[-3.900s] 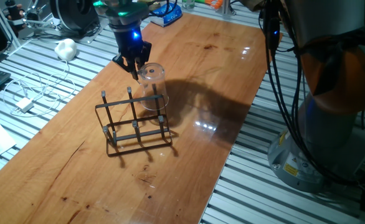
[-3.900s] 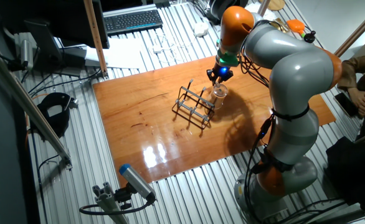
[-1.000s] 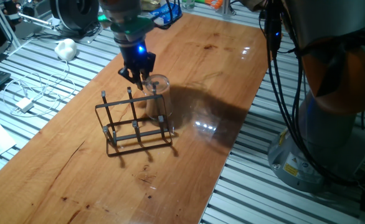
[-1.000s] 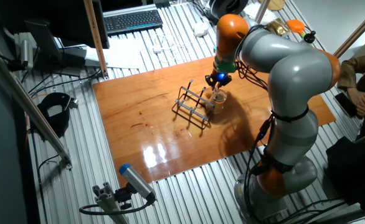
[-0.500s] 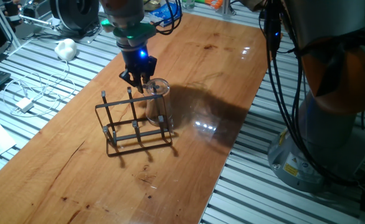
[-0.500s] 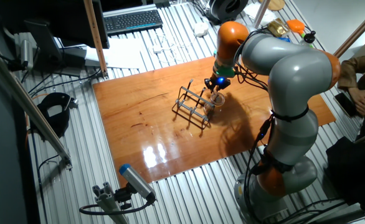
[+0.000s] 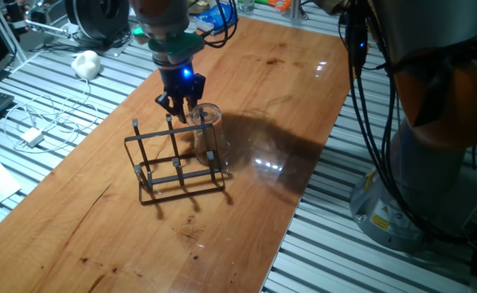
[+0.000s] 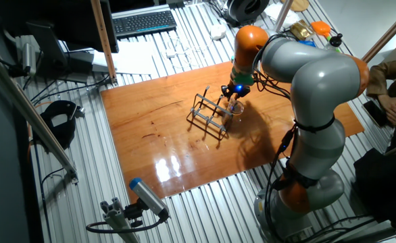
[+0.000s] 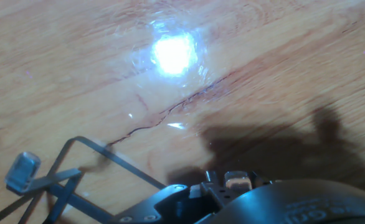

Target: Put the cup on the cup rack

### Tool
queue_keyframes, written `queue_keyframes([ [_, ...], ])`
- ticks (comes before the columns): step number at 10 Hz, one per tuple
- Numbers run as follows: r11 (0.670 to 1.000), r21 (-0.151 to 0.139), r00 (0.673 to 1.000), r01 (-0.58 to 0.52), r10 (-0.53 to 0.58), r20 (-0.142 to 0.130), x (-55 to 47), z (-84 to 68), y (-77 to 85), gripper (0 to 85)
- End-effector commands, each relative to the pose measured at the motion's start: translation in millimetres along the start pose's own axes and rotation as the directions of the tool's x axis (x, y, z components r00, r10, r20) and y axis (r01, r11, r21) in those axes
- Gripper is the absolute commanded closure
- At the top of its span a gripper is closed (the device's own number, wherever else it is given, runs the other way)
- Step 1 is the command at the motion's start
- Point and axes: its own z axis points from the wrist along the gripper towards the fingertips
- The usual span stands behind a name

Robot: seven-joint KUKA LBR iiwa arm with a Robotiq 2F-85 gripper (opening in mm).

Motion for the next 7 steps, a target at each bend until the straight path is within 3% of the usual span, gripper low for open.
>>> queue_keyframes([
  [1, 1.0, 0.001, 1.0, -0.001, 0.001, -0.002, -2.1, -3.7, 0.2, 34.0],
  [3, 1.0, 0.006, 0.999, 0.004, -0.004, -0.031, -13.6, -28.1, -1.2, 34.0],
  [4, 1.0, 0.01, 0.999, 0.015, -0.015, -0.032, -17.3, -39.1, -2.9, 34.0],
  [6, 0.997, 0.0, 0.997, 0.079, -0.079, -0.011, -26.3, -61.5, -9.0, 68.0],
  [7, 0.994, -0.004, 0.994, 0.107, -0.107, -0.005, -31.9, -72.8, -13.3, 68.0],
])
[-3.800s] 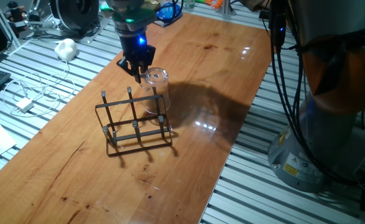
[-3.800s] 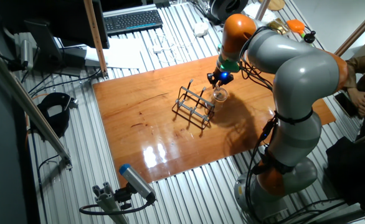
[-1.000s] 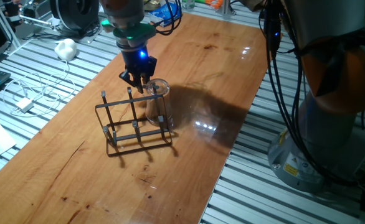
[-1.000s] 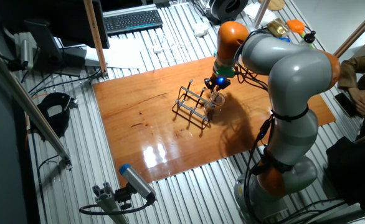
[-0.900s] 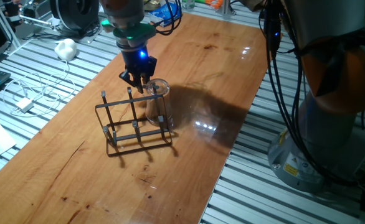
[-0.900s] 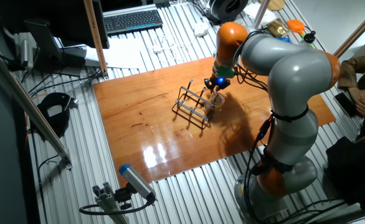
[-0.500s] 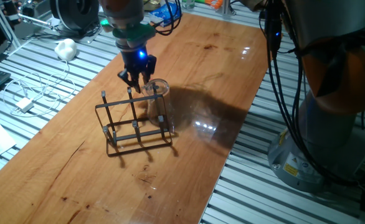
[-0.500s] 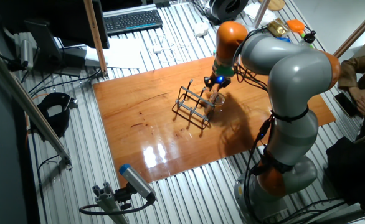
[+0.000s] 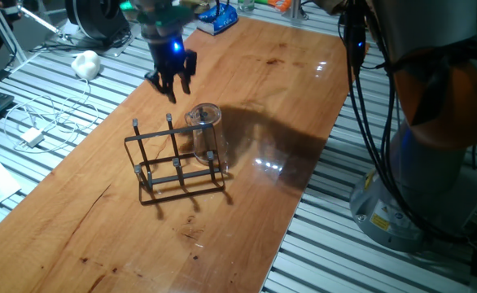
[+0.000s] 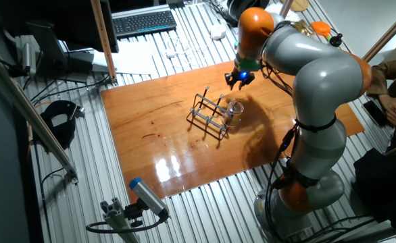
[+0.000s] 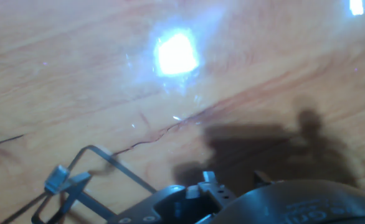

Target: Put the cup on the cup rack

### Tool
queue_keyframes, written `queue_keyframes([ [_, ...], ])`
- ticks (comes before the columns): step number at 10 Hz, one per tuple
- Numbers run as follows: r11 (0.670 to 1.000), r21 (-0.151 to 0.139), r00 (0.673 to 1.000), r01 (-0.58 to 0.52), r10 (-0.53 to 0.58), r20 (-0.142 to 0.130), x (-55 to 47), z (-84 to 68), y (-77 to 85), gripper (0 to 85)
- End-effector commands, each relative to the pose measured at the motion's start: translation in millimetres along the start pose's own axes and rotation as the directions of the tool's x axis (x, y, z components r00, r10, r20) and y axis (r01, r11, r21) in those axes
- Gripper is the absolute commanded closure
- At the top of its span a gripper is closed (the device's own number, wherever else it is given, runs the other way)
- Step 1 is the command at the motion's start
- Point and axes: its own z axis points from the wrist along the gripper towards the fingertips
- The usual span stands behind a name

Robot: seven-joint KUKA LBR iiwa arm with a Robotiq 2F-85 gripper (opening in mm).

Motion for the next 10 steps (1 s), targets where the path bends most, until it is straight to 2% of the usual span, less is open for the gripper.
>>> queue_keyframes([
  [1, 0.999, -0.001, 0.999, 0.034, -0.034, 0.0, -4.8, -17.0, -5.7, 85.0],
  [3, 0.995, 0.033, 0.995, 0.098, -0.098, 0.011, -17.3, -35.7, -18.9, 85.0],
  [5, 0.987, 0.039, 0.988, 0.154, -0.154, -0.002, -28.1, -50.2, -35.8, 85.0],
  [7, 0.978, 0.042, 0.979, 0.202, -0.201, -0.017, -35.5, -59.4, -49.1, 85.0],
  [9, 0.977, 0.055, 0.979, 0.204, -0.204, -0.009, -38.9, -59.4, -54.0, 85.0],
  [10, 0.978, 0.063, 0.98, 0.199, -0.199, -0.015, -38.6, -59.5, -53.9, 85.0],
])
